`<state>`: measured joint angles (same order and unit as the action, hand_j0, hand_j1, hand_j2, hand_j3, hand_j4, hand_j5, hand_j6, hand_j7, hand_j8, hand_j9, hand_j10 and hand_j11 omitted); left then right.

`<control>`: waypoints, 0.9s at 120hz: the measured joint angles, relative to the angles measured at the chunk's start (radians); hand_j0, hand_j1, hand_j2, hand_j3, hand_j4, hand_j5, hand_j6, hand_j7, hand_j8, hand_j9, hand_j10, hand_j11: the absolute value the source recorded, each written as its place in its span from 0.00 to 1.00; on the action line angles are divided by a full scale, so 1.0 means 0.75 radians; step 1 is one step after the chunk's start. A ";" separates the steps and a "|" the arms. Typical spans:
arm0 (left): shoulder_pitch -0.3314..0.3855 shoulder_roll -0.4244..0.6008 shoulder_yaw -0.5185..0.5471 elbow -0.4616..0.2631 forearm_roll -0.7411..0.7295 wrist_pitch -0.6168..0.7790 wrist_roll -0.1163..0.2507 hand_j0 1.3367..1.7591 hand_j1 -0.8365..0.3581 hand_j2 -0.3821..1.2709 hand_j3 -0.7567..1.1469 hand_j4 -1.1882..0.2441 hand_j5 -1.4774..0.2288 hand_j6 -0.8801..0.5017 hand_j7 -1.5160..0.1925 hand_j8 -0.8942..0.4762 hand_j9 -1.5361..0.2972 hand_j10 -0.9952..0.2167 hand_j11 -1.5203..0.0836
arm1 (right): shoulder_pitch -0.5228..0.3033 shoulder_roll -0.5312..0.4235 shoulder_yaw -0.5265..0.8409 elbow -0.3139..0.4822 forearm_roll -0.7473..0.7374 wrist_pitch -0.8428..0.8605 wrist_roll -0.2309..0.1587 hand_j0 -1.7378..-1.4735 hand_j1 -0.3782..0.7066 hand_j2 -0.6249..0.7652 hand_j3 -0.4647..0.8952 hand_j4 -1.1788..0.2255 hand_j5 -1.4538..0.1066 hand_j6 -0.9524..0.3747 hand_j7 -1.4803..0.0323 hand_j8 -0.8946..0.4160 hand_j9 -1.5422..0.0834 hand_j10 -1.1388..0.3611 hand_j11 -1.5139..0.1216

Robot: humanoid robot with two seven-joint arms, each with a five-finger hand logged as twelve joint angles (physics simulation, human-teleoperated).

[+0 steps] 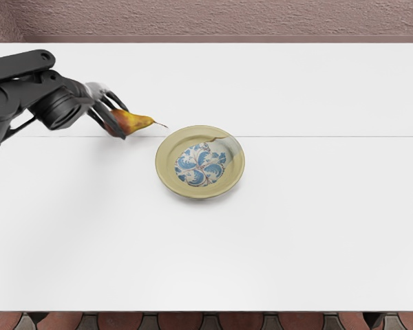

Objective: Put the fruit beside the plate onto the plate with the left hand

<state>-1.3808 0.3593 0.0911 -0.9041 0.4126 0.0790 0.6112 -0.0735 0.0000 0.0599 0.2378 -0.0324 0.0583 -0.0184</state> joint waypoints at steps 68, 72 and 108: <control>-0.036 0.000 -0.128 -0.001 -0.038 -0.181 -0.001 0.76 0.45 0.52 0.40 0.47 0.33 0.39 0.36 0.41 0.35 0.28 0.38 | 0.000 0.000 0.000 0.000 0.000 0.000 0.000 0.30 0.04 0.45 0.34 0.83 0.92 0.71 0.97 0.67 0.94 0.75 0.91; -0.036 -0.008 -0.131 -0.002 -0.039 -0.184 -0.001 0.76 0.45 0.52 0.40 0.47 0.33 0.39 0.36 0.41 0.35 0.28 0.38 | 0.000 0.000 0.000 0.000 0.000 0.000 0.000 0.30 0.04 0.45 0.34 0.83 0.92 0.71 0.97 0.67 0.94 0.75 0.91; -0.034 -0.117 -0.138 -0.002 -0.041 -0.194 -0.001 0.76 0.43 0.55 0.40 0.48 0.32 0.40 0.36 0.41 0.34 0.28 0.38 | 0.000 0.000 0.000 0.000 0.000 0.000 0.000 0.30 0.04 0.45 0.34 0.83 0.92 0.71 0.97 0.67 0.94 0.75 0.91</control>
<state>-1.4066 0.2718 -0.0127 -0.9059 0.3819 -0.0663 0.6104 -0.0735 0.0000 0.0598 0.2378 -0.0325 0.0583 -0.0184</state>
